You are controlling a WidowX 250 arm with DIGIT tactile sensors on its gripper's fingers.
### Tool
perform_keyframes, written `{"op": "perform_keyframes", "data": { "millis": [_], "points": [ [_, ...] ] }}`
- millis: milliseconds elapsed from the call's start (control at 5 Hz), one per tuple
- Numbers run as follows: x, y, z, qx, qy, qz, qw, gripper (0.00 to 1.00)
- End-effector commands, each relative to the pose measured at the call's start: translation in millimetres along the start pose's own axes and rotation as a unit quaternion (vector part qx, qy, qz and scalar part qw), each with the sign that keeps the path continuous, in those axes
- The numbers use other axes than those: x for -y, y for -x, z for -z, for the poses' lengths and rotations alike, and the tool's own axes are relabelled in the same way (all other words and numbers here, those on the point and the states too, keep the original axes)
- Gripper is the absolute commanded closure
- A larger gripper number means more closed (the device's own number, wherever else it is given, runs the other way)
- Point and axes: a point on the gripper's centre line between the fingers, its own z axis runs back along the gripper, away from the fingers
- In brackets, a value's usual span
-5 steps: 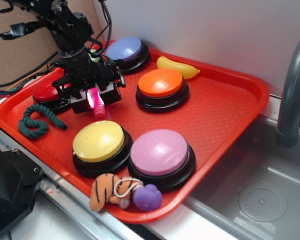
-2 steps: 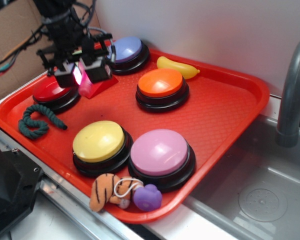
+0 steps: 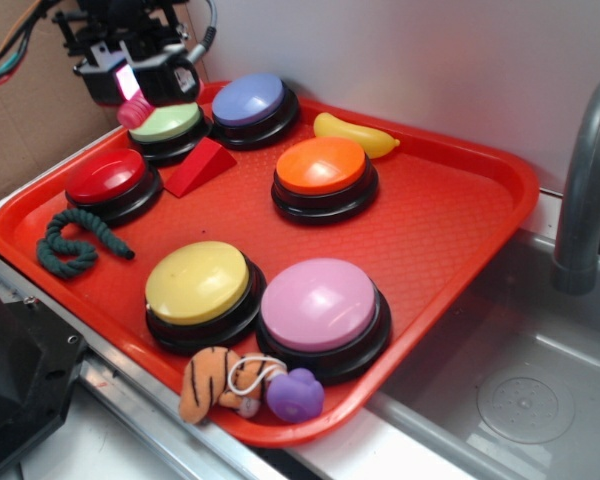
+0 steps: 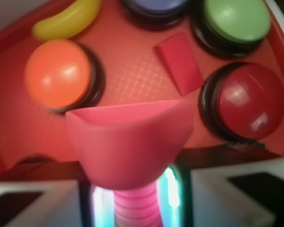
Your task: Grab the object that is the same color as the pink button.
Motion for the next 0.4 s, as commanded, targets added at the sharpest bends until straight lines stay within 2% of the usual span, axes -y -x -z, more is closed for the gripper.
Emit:
{"op": "perform_keyframes", "data": {
  "millis": [0, 200],
  "points": [
    [7, 2, -36, 0.014, 0.018, 0.101, 0.995, 1.00],
    [-4, 0, -32, -0.006, 0.052, 0.078, 0.996, 1.00]
  ]
}}
